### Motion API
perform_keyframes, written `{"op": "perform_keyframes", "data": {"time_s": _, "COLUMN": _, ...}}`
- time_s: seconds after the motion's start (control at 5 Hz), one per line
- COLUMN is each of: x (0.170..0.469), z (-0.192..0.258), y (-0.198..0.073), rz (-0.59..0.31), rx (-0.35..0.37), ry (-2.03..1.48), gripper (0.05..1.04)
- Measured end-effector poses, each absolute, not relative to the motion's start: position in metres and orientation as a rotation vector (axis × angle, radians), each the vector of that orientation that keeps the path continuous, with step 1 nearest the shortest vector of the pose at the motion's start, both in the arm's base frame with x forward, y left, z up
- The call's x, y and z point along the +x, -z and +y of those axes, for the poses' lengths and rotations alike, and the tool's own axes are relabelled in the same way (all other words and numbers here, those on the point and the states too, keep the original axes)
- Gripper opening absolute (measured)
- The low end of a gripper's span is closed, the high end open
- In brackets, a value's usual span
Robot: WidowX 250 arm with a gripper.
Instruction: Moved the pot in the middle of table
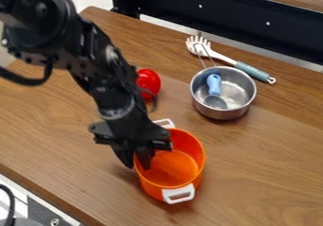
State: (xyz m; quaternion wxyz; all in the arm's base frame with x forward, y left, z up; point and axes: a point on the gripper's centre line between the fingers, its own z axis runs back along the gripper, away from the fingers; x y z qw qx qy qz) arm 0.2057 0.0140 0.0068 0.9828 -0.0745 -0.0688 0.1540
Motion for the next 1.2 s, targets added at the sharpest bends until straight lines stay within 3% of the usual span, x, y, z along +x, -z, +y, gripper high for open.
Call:
{"op": "perform_keyframes", "data": {"time_s": 0.4, "x": 0.212, "z": 0.030, "y": -0.034, "rz": -0.108, "rx": -0.110, "ry": -0.307, "gripper": 0.964}}
{"op": "perform_keyframes", "data": {"time_s": 0.8, "x": 0.219, "z": 0.052, "y": -0.067, "rz": -0.125, "rx": -0.170, "ry": -0.326, "gripper": 0.997}}
{"op": "perform_keyframes", "data": {"time_s": 1.2, "x": 0.225, "z": 0.094, "y": -0.060, "rz": -0.122, "rx": -0.158, "ry": -0.343, "gripper": 0.997}}
